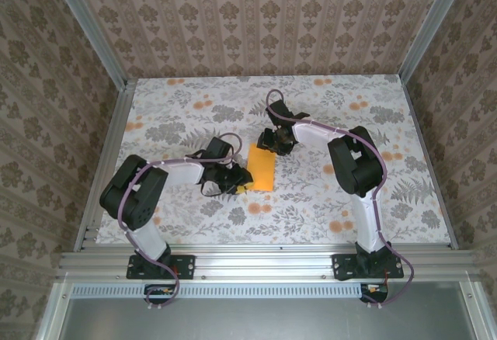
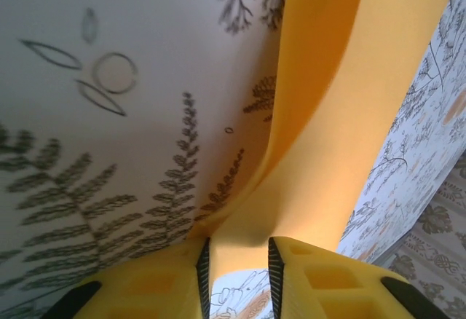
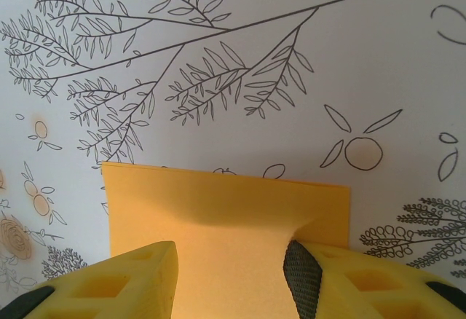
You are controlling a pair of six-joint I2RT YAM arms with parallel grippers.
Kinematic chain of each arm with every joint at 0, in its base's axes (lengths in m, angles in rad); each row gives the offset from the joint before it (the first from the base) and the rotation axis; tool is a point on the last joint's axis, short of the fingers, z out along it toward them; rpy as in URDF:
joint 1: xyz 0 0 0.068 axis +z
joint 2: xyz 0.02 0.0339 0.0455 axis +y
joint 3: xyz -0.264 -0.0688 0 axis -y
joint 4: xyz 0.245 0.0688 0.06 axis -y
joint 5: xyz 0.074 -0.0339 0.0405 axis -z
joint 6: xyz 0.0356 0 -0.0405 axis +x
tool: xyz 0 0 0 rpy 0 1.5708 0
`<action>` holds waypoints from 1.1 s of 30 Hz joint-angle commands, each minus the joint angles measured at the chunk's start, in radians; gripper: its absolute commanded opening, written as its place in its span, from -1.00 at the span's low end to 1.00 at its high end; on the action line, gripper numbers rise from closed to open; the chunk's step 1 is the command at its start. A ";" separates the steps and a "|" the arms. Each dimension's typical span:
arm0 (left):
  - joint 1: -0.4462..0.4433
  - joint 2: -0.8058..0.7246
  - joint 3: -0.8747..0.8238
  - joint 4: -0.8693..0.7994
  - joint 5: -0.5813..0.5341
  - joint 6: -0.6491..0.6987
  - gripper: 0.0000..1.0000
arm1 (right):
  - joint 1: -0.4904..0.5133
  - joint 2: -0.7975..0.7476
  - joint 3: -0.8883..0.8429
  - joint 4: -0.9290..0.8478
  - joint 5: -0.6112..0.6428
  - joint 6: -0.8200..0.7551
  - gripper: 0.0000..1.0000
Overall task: Fold a paper plane with a square sheet of paper (pick it up from the middle)
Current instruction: Fold the triangle a second time at the center of the table.
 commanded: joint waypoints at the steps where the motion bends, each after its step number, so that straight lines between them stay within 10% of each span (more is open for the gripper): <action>1: 0.021 -0.050 -0.042 0.073 -0.019 -0.031 -0.45 | -0.005 0.068 -0.061 -0.056 0.004 0.011 -0.03; 22: 0.006 0.000 -0.041 0.091 0.045 -0.023 -0.17 | -0.008 0.075 -0.056 -0.051 -0.001 0.011 -0.03; 33: 0.005 -0.002 -0.007 0.070 0.015 0.003 -0.71 | -0.021 0.044 -0.054 -0.029 -0.058 0.008 -0.03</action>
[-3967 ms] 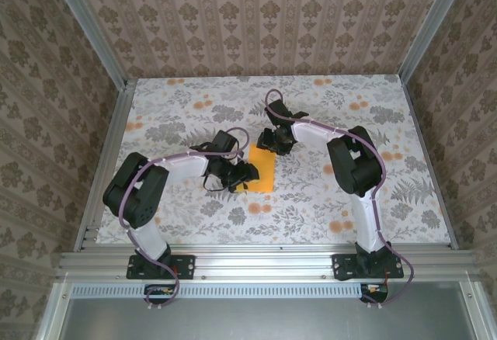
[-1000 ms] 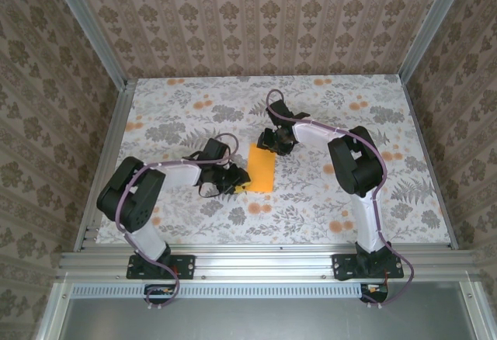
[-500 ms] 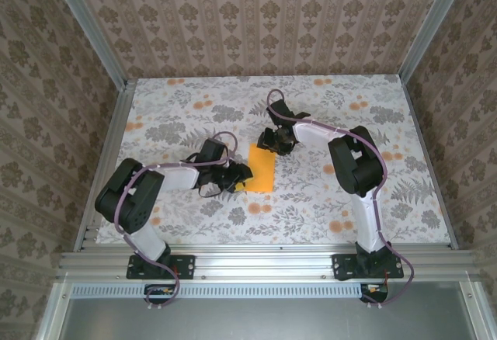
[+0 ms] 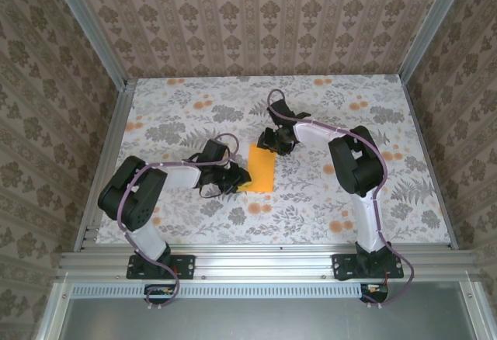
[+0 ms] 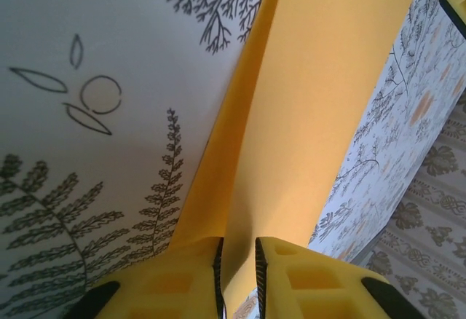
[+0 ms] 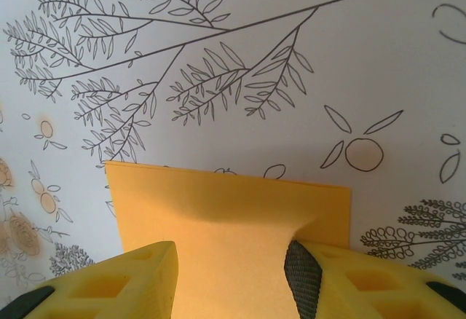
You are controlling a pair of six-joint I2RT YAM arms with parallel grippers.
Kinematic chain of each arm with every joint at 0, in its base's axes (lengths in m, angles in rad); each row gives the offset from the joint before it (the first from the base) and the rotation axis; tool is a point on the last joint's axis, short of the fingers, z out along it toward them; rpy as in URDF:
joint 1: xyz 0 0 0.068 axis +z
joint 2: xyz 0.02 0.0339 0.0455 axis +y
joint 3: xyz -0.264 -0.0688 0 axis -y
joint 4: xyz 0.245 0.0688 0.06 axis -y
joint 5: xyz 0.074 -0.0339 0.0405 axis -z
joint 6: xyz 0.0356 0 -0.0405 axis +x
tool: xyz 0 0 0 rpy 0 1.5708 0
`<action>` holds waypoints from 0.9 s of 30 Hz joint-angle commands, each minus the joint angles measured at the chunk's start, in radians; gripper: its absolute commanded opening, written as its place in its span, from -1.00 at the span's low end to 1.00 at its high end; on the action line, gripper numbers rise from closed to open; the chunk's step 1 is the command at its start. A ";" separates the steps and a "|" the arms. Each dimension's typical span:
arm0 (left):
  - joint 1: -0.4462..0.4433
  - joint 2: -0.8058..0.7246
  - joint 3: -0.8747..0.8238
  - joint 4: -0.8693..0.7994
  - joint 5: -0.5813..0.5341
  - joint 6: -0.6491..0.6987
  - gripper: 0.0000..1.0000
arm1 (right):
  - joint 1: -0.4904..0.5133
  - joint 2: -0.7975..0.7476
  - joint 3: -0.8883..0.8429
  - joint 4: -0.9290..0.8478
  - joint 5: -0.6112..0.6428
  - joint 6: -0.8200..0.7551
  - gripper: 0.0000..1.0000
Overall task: Fold a paper plane with a square sheet of paper (pick it up from the middle)
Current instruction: Fold the triangle a second time at the center of the table.
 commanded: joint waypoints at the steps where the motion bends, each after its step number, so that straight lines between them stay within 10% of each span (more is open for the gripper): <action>1: -0.007 -0.008 0.051 -0.083 -0.038 0.049 -0.77 | -0.013 0.031 -0.046 -0.028 -0.040 -0.001 -0.03; 11: 0.004 -0.044 0.173 -0.372 -0.171 0.271 -0.96 | -0.031 -0.204 -0.181 0.083 -0.206 -0.114 -0.09; 27: 0.003 -0.026 0.239 -0.414 -0.173 0.318 -0.96 | 0.027 -0.157 -0.236 0.058 -0.224 -0.124 -0.64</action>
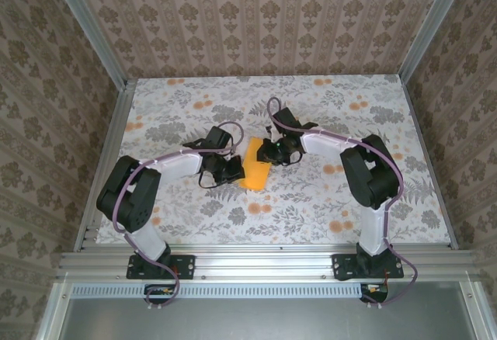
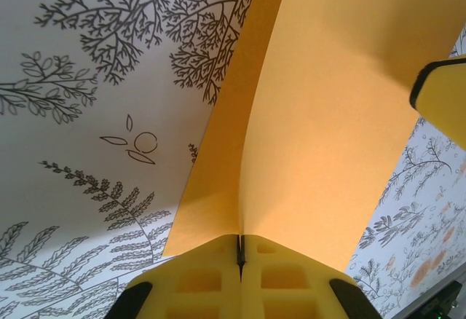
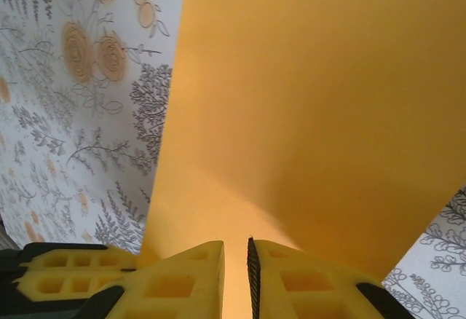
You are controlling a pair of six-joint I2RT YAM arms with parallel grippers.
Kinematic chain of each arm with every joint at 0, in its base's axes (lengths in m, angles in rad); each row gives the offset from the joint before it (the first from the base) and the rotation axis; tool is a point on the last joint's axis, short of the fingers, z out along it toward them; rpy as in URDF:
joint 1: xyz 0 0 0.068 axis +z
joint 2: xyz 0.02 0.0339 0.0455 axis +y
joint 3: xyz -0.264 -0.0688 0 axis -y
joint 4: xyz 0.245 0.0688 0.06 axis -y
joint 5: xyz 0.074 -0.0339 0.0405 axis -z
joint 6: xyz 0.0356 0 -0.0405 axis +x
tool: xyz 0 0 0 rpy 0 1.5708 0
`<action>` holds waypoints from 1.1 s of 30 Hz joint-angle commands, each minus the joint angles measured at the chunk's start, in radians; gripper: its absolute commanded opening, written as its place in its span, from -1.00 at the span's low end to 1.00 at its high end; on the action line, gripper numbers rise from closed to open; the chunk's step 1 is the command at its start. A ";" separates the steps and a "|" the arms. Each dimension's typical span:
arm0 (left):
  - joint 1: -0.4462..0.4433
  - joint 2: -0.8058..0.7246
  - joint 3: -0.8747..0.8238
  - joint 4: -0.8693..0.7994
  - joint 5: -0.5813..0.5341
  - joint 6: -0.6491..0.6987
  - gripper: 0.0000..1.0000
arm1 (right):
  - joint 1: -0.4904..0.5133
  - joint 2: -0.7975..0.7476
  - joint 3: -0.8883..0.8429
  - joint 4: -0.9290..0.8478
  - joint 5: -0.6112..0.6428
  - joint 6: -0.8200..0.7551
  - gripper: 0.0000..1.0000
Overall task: Fold a paper plane with a square sheet of paper (pick it up from the middle)
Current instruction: Fold the triangle a second time at the center of the table.
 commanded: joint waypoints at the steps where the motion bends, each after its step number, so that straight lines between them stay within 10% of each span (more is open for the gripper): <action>1: -0.001 -0.008 0.034 -0.018 -0.001 0.023 -0.96 | -0.004 0.022 -0.020 -0.034 0.019 -0.011 -0.63; 33: -0.051 0.083 0.074 0.219 0.138 -0.116 -0.42 | -0.035 0.051 -0.118 -0.001 0.049 0.063 -0.66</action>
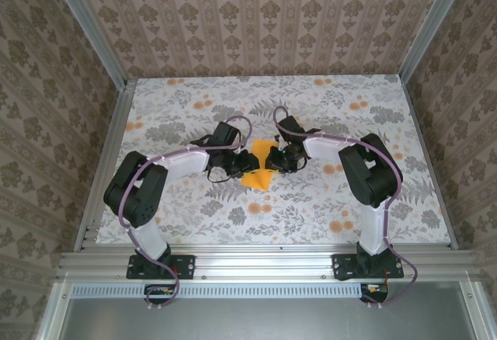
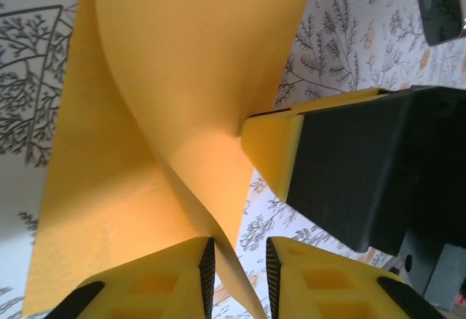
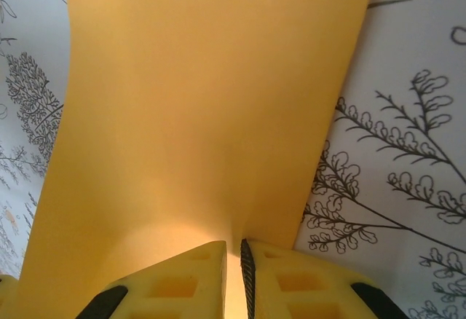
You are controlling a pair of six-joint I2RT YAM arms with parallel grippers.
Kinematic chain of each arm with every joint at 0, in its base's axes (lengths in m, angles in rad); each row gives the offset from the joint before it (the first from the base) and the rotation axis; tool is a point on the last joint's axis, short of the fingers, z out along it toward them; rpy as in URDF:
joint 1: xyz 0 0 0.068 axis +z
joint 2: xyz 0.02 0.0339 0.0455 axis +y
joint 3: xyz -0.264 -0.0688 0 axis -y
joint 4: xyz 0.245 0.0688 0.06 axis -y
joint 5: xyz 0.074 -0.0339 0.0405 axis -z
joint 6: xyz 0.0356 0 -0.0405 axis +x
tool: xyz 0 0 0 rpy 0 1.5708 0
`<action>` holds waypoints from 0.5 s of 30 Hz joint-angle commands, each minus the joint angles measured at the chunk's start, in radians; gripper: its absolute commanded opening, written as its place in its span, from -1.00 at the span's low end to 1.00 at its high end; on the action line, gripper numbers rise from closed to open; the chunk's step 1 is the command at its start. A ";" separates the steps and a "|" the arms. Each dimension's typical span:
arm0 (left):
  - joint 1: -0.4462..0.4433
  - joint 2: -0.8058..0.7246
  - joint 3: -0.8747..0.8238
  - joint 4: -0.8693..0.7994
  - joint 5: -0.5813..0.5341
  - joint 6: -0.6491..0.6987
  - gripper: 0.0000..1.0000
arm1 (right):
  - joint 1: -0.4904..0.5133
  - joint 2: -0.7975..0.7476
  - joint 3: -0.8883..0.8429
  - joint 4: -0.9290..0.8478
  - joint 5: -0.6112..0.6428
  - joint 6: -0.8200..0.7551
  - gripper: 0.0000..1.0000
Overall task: Fold a paper plane with a square sheet of paper (pick it up from the middle)
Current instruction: Fold the triangle a second time at the center of the table.
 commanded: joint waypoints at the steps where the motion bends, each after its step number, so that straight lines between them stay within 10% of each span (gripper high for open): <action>1: -0.009 0.022 0.012 0.074 0.049 -0.043 -0.40 | -0.009 0.042 -0.029 -0.008 0.003 0.028 -0.67; 15: -0.004 0.072 0.007 0.206 0.053 -0.093 -0.16 | -0.034 0.040 -0.061 0.023 -0.054 0.056 -0.52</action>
